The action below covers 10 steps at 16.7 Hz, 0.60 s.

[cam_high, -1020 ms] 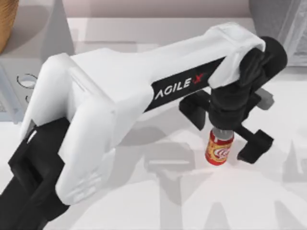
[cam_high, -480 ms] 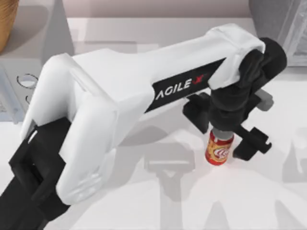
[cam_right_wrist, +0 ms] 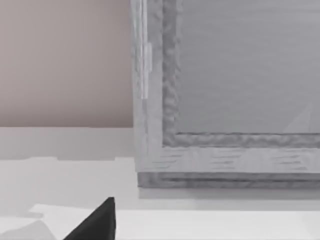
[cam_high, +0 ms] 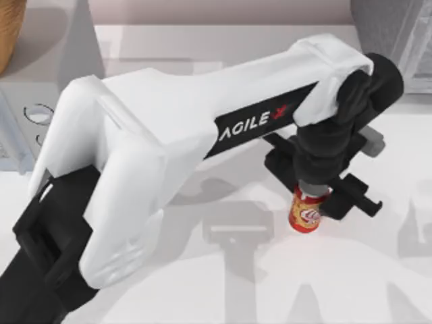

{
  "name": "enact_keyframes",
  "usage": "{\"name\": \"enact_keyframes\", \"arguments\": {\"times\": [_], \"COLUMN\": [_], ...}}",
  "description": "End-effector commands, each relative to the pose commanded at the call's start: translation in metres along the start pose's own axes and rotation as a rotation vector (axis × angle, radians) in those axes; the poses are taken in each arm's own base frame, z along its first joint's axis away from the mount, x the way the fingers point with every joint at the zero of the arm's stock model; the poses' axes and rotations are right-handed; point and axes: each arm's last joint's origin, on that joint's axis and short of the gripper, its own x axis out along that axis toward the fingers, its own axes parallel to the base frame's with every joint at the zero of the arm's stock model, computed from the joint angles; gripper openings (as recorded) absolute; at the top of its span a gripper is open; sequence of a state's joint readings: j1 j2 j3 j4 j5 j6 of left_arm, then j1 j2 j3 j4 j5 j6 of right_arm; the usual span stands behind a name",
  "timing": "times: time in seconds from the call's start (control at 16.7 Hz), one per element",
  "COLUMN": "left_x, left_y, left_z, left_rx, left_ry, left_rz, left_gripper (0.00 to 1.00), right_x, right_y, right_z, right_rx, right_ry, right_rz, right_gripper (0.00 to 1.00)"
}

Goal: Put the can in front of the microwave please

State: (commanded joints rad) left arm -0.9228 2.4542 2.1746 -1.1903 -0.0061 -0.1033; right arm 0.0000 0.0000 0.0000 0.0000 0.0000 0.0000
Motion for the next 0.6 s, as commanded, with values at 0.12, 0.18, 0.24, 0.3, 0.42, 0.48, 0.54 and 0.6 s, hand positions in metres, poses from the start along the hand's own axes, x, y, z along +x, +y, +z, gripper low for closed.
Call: {"name": "enact_keyframes", "arguments": {"times": [0.12,0.18,0.24,0.3,0.42,0.48,0.54,0.6], "left_x": [0.0000,0.0000,0.0000,0.0000,0.0000,0.0000,-0.0005,-0.0012], "left_y": [0.0000,0.0000,0.0000,0.0000,0.0000,0.0000,0.0002,-0.0001], "left_z": [0.0000,0.0000,0.0000,0.0000,0.0000,0.0000,0.0000,0.0001], "left_rx": [0.000,0.000,0.000,0.000,0.000,0.000,0.000,0.002], "left_ry": [0.000,0.000,0.000,0.000,0.000,0.000,-0.001,0.000], "left_rz": [0.000,0.000,0.000,0.000,0.000,0.000,-0.001,-0.001], "left_gripper": [0.00,0.00,0.00,0.00,0.00,0.00,0.00,0.00], "right_x": [0.0000,0.0000,0.0000,0.0000,0.0000,0.0000,0.0000,0.0000], "right_y": [0.0000,0.0000,0.0000,0.0000,0.0000,0.0000,0.0000,0.0000], "right_z": [0.0000,0.0000,0.0000,0.0000,0.0000,0.0000,0.0000,0.0000], "right_rx": [0.000,0.000,0.000,0.000,0.000,0.000,0.000,0.000], "right_ry": [0.000,0.000,0.000,0.000,0.000,0.000,0.000,0.000], "right_rz": [0.000,0.000,0.000,0.000,0.000,0.000,0.000,0.000], "right_gripper": [1.00,1.00,1.00,1.00,1.00,1.00,1.00,1.00]}}
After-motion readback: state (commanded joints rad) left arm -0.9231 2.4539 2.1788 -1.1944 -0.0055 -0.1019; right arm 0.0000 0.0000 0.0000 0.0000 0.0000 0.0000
